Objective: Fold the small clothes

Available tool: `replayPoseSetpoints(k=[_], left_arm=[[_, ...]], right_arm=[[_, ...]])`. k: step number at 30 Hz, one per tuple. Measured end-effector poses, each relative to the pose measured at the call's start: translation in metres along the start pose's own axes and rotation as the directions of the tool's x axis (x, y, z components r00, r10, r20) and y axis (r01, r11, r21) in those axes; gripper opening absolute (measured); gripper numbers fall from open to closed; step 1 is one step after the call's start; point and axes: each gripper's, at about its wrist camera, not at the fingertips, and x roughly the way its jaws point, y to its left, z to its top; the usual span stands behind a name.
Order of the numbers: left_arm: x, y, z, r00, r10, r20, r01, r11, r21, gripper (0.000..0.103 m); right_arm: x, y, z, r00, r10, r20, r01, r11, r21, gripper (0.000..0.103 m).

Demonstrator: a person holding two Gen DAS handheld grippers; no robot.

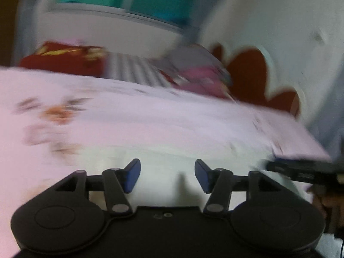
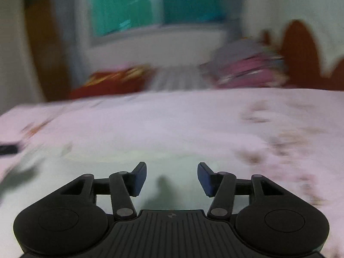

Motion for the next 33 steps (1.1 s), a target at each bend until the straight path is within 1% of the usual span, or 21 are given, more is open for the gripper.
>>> replayPoseSetpoints(k=[2,3,4,7,8,10,11,12,14,16,17,19,21,22,24,25,27,28,29,31,33], left_arm=[[0.017,-0.022,-0.003,1.0,-0.003,-0.011,0.003,0.999,0.032,0.082],[0.024,-0.027,-0.006,1.0,0.008,-0.008,-0.007,1.0,0.024,0.084],[0.029,-0.027,-0.008,1.0,0.012,-0.013,-0.012,1.0,0.006,0.083],[0.035,-0.006,-0.015,0.997,0.075,-0.035,-0.075,0.997,-0.016,0.063],[0.029,0.004,-0.018,0.995,0.093,-0.018,-0.094,0.996,-0.011,0.061],[0.017,0.021,-0.023,0.989,0.145,0.0,-0.145,0.989,-0.032,0.061],[0.014,0.025,-0.024,0.987,0.159,0.007,-0.159,0.987,-0.038,0.061],[0.012,0.027,-0.025,0.987,0.159,0.009,-0.159,0.987,-0.041,0.061],[0.009,0.021,-0.024,0.984,0.176,0.006,-0.175,0.984,-0.03,0.062],[0.002,0.004,-0.02,0.976,0.22,0.009,-0.22,0.976,0.005,0.064],[-0.003,-0.008,-0.02,0.973,0.227,0.039,-0.228,0.973,0.028,0.073],[-0.017,-0.03,-0.024,0.982,0.167,0.084,-0.171,0.984,0.046,0.08],[-0.015,-0.051,-0.032,0.994,0.103,0.046,-0.106,0.992,0.071,0.079],[-0.01,-0.061,-0.037,0.995,0.097,0.018,-0.099,0.99,0.105,0.078],[-0.002,-0.07,-0.049,0.991,0.13,-0.023,-0.125,0.981,0.149,0.072],[-0.001,-0.065,-0.054,0.989,0.141,-0.036,-0.135,0.982,0.133,0.071],[-0.015,-0.046,-0.06,0.991,0.132,-0.003,-0.131,0.989,0.071,0.071],[-0.023,-0.034,-0.061,0.991,0.135,0.005,-0.135,0.99,0.032,0.065],[-0.031,-0.023,-0.063,0.992,0.129,0.01,-0.129,0.992,0.006,0.055],[-0.04,-0.012,-0.063,0.993,0.119,0.011,-0.118,0.993,-0.027,0.053],[-0.041,-0.025,-0.055,0.987,0.158,-0.013,-0.158,0.987,0.0,0.058]], right_arm=[[0.014,0.03,-0.003,0.996,0.079,-0.03,-0.081,0.994,-0.074,0.053],[0.023,0.045,-0.005,0.994,0.094,-0.047,-0.098,0.99,-0.1,0.053],[0.032,0.056,-0.008,0.993,0.106,-0.06,-0.112,0.987,-0.116,0.053],[0.044,0.062,-0.012,0.991,0.112,-0.069,-0.12,0.984,-0.132,0.053],[0.044,0.056,-0.011,0.991,0.113,-0.068,-0.121,0.983,-0.14,0.053],[0.04,0.031,-0.01,0.999,0.004,-0.036,-0.009,0.992,-0.123,0.053],[0.039,0.008,-0.011,0.992,-0.119,-0.036,0.116,0.99,-0.08,0.053],[0.036,-0.013,-0.012,0.985,-0.17,-0.041,0.169,0.985,-0.023,0.053],[0.031,-0.042,-0.012,0.992,-0.117,-0.053,0.121,0.99,0.069,0.053],[0.028,-0.038,-0.005,0.99,-0.119,-0.068,0.122,0.992,0.033,0.053],[0.023,-0.034,-0.003,0.991,-0.118,-0.063,0.12,0.992,0.028,0.053],[0.007,-0.019,-0.001,0.998,-0.054,-0.033,0.054,0.998,0.012,0.053],[-0.001,0.006,-0.009,0.996,0.068,-0.051,-0.069,0.997,-0.037,0.053],[-0.002,0.019,-0.014,0.992,0.105,-0.063,-0.109,0.992,-0.07,0.053],[0.003,0.042,-0.025,0.987,0.131,-0.094,-0.144,0.98,-0.14,0.053],[0.006,0.049,-0.03,0.987,0.117,-0.108,-0.134,0.977,-0.166,0.053],[0.007,0.049,-0.036,0.993,0.073,-0.093,-0.09,0.976,-0.199,0.053],[0.005,0.041,-0.035,0.996,0.027,-0.08,-0.042,0.98,-0.193,0.053],[0.003,0.028,-0.035,0.997,-0.038,-0.072,0.025,0.985,-0.17,0.053],[-0.008,0.002,-0.036,0.988,-0.134,-0.077,0.127,0.988,-0.093,0.053],[-0.013,-0.016,-0.038,0.985,-0.144,-0.098,0.139,0.989,-0.054,0.053]])
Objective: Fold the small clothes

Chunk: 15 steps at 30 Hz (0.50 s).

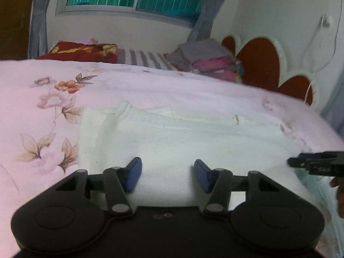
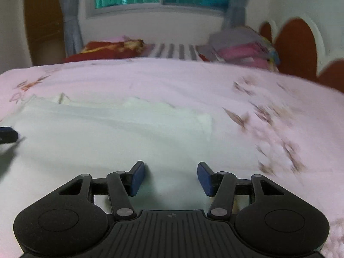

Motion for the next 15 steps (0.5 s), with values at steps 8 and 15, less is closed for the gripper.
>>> replayPoseSetpoints(k=[8,15], left_arm=[[0.004,-0.058,-0.014,0.999,0.017,-0.043,-0.011,0.99,0.141,0.072],[0.002,-0.062,-0.018,0.997,0.061,-0.037,-0.056,0.988,0.141,0.072]], right_arm=[[-0.021,0.051,-0.011,0.993,0.112,0.023,-0.109,0.988,-0.105,0.053],[-0.021,0.061,-0.017,0.995,0.096,0.011,-0.094,0.988,-0.121,0.053]])
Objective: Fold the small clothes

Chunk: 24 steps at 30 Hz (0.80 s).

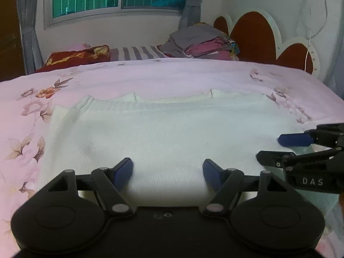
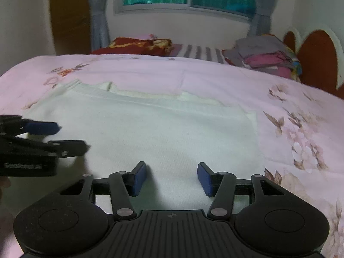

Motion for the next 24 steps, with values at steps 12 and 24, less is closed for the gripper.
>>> replayPoseSetpoints(k=[12,24], left_arm=[[-0.059,-0.006,-0.031,1.0,0.009,0.007,-0.009,1.0,0.027,0.071],[-0.071,-0.013,-0.065,1.0,0.011,-0.023,-0.012,0.998,-0.056,0.059]], right_arm=[[-0.053,0.007,-0.021,0.995,0.104,0.006,-0.104,0.995,0.004,0.039],[-0.058,0.075,-0.056,0.973,0.225,-0.046,-0.226,0.974,-0.021,0.003]])
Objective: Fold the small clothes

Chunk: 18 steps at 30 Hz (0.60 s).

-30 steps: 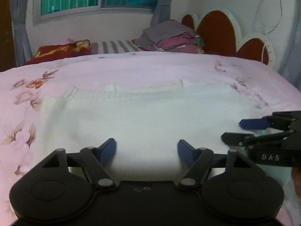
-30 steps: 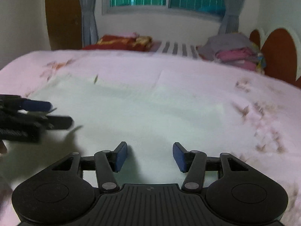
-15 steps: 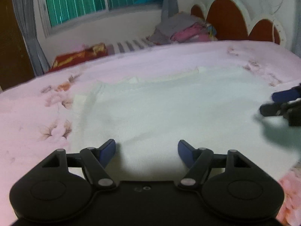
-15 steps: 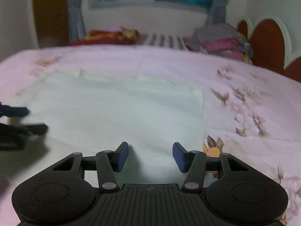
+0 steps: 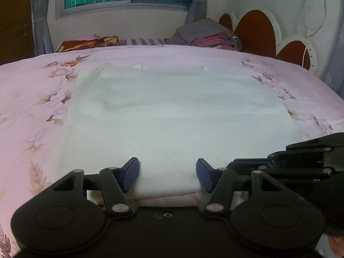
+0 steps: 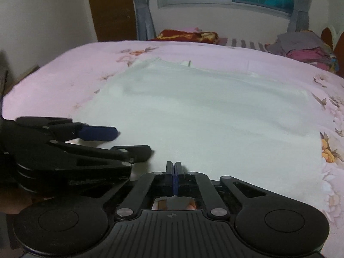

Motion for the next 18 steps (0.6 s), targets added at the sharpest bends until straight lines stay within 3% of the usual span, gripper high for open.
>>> replayPoseSetpoints(k=[4,8,13,18], left_arm=[[-0.01,0.015,-0.007,0.999,0.032,0.006,-0.032,0.999,-0.014,0.059],[-0.021,0.039,-0.012,0.997,0.073,0.012,-0.072,0.995,-0.075,0.059],[-0.026,0.05,-0.015,0.995,0.098,0.011,-0.096,0.99,-0.1,0.059],[-0.03,0.05,-0.012,0.995,0.101,0.011,-0.1,0.989,-0.11,0.057]], right_arm=[[-0.001,-0.004,-0.005,0.999,-0.032,-0.011,0.032,0.999,-0.004,0.003],[-0.02,-0.04,-0.018,0.992,-0.128,-0.014,0.128,0.99,0.06,0.003],[-0.047,-0.096,-0.036,0.962,-0.271,-0.032,0.273,0.948,0.166,0.002],[-0.061,-0.109,-0.039,0.96,-0.278,-0.035,0.279,0.94,0.196,0.003]])
